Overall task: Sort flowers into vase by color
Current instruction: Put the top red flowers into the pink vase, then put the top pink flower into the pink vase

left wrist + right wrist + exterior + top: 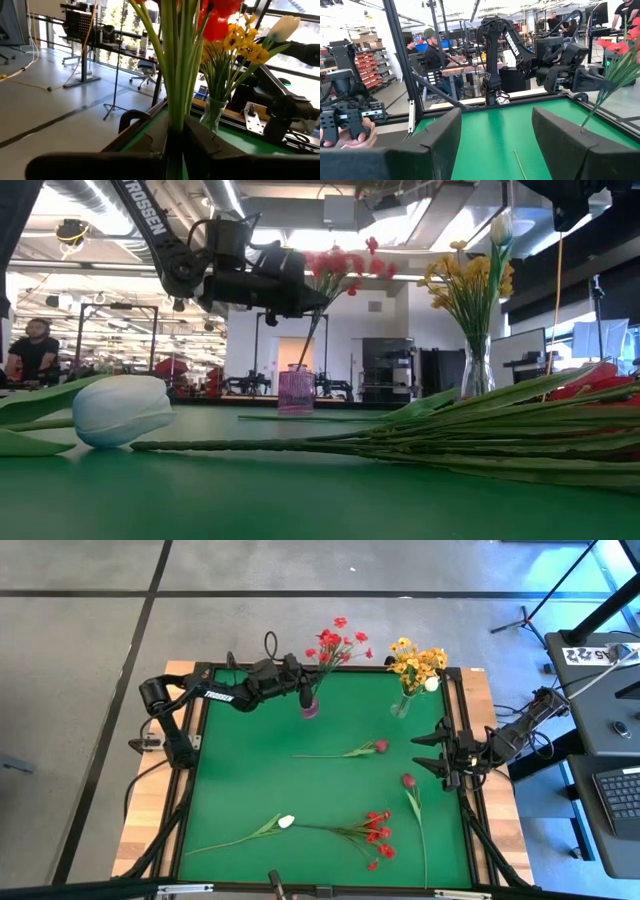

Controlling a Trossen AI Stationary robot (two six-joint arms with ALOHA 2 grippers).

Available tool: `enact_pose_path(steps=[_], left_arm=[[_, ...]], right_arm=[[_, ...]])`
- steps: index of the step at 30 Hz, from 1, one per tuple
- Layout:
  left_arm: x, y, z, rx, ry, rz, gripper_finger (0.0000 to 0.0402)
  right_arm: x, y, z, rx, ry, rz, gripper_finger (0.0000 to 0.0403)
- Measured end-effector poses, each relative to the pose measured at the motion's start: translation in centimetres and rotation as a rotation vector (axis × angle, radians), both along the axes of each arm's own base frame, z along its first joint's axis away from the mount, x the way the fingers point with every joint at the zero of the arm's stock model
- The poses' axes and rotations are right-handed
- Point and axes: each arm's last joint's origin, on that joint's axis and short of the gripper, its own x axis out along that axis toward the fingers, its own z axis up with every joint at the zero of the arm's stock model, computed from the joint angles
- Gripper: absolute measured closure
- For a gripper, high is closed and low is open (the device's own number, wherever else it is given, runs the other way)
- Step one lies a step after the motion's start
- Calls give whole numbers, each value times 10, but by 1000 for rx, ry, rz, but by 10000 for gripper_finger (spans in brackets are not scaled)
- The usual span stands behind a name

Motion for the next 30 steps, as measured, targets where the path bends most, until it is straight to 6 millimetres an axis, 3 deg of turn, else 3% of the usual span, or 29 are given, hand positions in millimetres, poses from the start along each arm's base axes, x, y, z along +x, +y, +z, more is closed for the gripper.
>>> enact_pose_path(steps=[10, 25, 30], left_arm=[[0, 0, 0, 1, 5, 6, 330], [2, -3, -4, -2, 47, -4, 241], [-4, -6, 7, 7, 89, 8, 229]], right_arm=[[0, 0, 0, 12, 0, 1, 162], [0, 0, 0, 13, 0, 1, 162], [0, 0, 0, 11, 4, 1, 162]])
